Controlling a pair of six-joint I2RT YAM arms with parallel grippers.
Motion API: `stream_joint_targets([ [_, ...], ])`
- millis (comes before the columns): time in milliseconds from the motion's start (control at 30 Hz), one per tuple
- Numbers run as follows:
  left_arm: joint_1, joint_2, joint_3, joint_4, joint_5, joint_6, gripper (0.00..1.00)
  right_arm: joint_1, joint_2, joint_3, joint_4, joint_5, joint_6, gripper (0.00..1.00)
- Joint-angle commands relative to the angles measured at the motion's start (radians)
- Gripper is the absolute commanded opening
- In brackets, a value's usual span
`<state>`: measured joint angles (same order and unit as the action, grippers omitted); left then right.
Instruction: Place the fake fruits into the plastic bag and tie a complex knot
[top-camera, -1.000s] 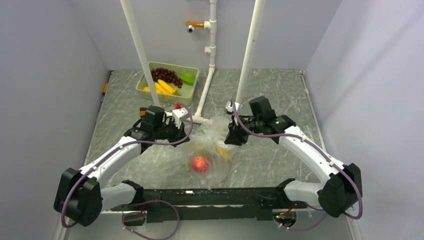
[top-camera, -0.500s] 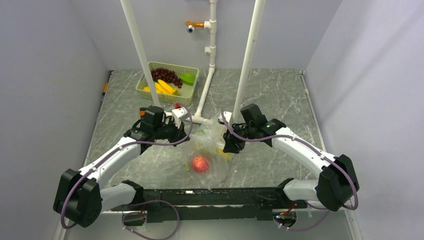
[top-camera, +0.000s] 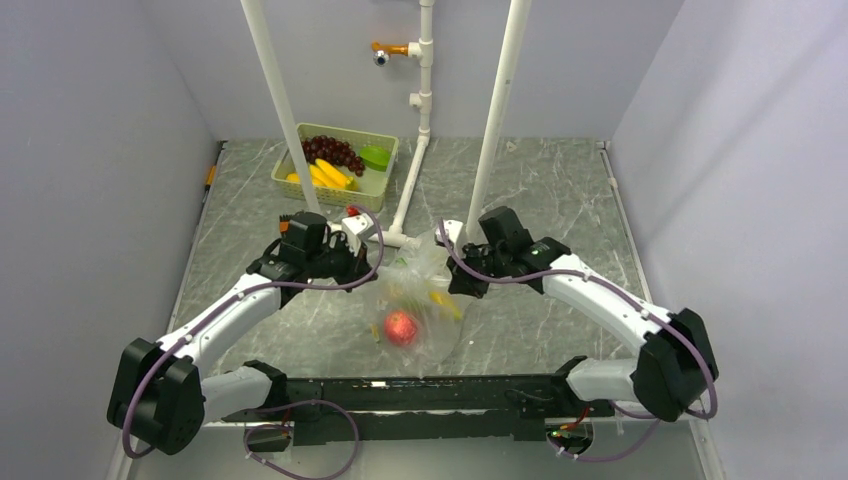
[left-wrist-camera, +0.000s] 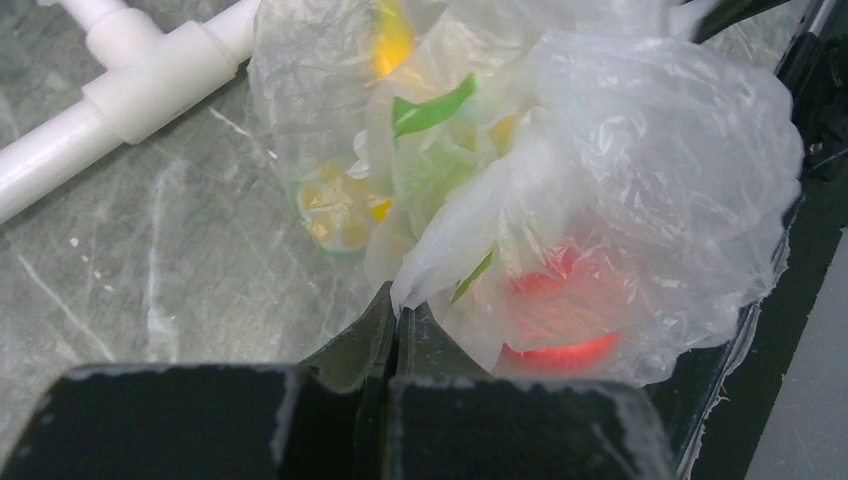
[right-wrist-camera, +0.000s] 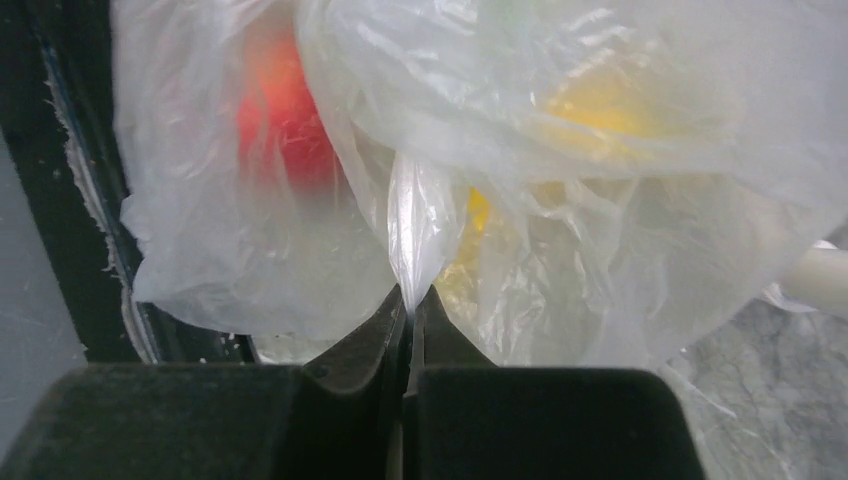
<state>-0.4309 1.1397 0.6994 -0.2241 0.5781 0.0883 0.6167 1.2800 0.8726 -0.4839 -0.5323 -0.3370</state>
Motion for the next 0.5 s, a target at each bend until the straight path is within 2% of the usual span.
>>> stream_joint_targets([
  [0, 0.057, -0.007, 0.010, -0.029, -0.033, 0.014, 0.00, -0.024, -0.116, 0.129, -0.104, -0.036, -0.023, 0.00],
  [233, 0.155, -0.024, 0.029, -0.119, -0.136, 0.109, 0.00, -0.151, -0.185, 0.151, -0.281, -0.060, -0.120, 0.00],
  [467, 0.269, -0.020, 0.021, -0.165, -0.171, 0.198, 0.00, -0.361, -0.228, 0.062, -0.397, -0.010, -0.333, 0.00],
])
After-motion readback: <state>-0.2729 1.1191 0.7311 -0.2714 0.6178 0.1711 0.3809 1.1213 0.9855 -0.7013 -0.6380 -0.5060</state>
